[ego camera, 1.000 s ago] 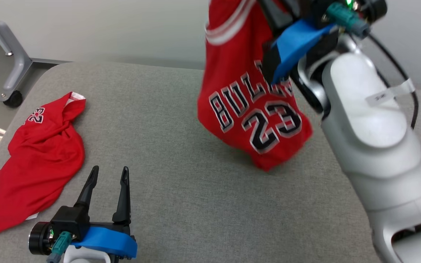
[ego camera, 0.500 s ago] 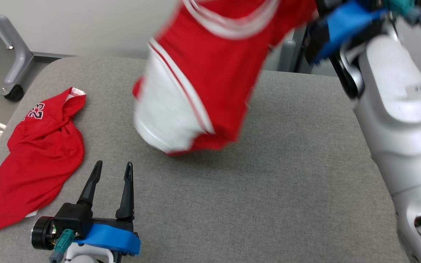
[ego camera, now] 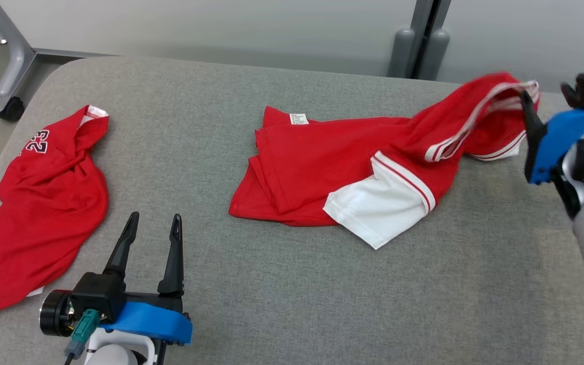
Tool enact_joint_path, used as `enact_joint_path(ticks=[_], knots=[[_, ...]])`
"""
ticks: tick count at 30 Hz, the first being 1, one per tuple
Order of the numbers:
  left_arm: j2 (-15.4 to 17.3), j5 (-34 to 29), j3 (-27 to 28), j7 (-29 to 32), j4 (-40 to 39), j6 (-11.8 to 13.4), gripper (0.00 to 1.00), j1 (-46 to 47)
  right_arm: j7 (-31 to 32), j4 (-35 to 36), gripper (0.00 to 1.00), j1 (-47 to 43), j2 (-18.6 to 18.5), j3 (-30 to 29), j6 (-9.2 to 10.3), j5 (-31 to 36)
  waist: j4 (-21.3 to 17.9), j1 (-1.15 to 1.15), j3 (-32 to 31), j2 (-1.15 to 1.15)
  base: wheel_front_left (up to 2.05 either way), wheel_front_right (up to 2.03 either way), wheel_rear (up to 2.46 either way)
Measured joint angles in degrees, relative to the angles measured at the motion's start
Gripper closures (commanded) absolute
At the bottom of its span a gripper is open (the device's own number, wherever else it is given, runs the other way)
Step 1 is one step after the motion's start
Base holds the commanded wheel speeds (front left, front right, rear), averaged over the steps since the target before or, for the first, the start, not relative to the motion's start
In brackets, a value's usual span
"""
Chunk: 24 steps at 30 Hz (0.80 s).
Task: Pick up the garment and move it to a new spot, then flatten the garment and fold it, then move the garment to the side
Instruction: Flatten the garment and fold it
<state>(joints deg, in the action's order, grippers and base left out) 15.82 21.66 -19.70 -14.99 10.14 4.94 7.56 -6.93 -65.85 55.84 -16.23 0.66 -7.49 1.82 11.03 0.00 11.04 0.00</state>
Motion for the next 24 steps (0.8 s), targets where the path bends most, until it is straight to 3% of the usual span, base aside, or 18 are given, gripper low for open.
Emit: enact_joint_path(ticks=[5,9,14,21,24], knots=[[0.1,-0.1,0.3,0.0,0.4,0.1,0.0,0.0,6.8,-2.6,0.0,-0.2,0.7,-5.1,0.01,2.6,-0.8,0.0,-1.0,0.0,0.0,0.0,0.0],[0.2,0.0,0.4,0.0,0.4,0.3,0.0,-0.5,9.2,-1.7,0.0,-1.5,5.0,-7.0,0.0,3.8,-1.8,0.0,-2.1,0.0,0.0,0.0,0.0],[0.4,0.2,0.6,0.0,-0.1,0.6,0.0,-1.4,11.8,0.3,0.0,-2.5,12.1,-4.8,0.0,3.2,-3.1,-0.01,-2.8,0.0,0.0,0.0,0.0],[0.4,0.3,-0.2,0.0,-1.0,0.2,0.0,-0.3,16.6,1.8,0.0,-1.8,13.1,-4.1,0.0,-1.2,-2.6,-0.01,-1.0,0.0,0.0,0.0,0.0],[0.3,0.0,-0.8,0.1,-1.1,0.0,0.0,0.8,18.0,1.4,0.0,-0.6,13.2,-2.7,0.0,-6.7,-1.5,0.0,0.1,0.0,0.0,0.0,0.0]])
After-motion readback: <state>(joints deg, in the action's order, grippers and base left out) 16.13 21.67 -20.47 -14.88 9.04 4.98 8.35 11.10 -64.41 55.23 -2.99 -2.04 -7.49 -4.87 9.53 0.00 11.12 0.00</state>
